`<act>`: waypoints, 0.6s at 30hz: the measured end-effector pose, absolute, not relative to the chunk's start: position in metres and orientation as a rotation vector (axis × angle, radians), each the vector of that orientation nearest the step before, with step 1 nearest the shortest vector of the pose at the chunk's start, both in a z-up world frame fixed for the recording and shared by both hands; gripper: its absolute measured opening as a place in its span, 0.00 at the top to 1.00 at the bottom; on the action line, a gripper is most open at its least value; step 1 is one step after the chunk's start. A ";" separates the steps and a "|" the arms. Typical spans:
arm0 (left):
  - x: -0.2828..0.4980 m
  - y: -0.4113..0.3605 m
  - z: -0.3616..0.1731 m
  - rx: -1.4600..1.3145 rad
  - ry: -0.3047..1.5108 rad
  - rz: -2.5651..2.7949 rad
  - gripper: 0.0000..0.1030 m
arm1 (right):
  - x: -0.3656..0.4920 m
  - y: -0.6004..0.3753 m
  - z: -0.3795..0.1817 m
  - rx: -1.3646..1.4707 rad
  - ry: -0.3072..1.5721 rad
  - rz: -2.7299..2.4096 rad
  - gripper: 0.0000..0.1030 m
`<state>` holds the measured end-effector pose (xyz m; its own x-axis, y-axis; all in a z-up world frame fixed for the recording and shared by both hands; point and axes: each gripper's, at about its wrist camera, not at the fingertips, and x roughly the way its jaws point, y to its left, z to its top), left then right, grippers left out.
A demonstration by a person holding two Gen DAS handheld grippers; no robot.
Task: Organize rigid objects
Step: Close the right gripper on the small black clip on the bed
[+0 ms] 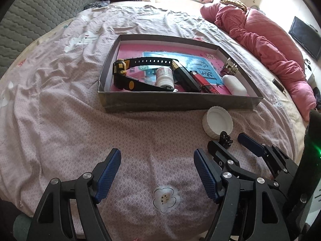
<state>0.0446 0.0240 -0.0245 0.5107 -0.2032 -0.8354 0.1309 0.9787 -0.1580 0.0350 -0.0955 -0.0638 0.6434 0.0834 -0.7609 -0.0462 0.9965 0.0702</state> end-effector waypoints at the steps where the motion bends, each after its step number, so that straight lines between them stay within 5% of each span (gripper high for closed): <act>1: 0.045 0.023 -0.025 -0.077 1.015 -0.203 0.26 | 0.036 -0.098 -0.064 0.047 0.868 0.071 0.37; 10: 0.047 0.009 -0.030 -0.077 1.028 -0.249 0.26 | 0.035 -0.113 -0.064 0.042 0.860 0.062 0.46; 18: 0.052 -0.012 -0.029 -0.065 1.029 -0.310 0.26 | 0.033 -0.120 -0.061 -0.006 0.853 0.086 0.72</act>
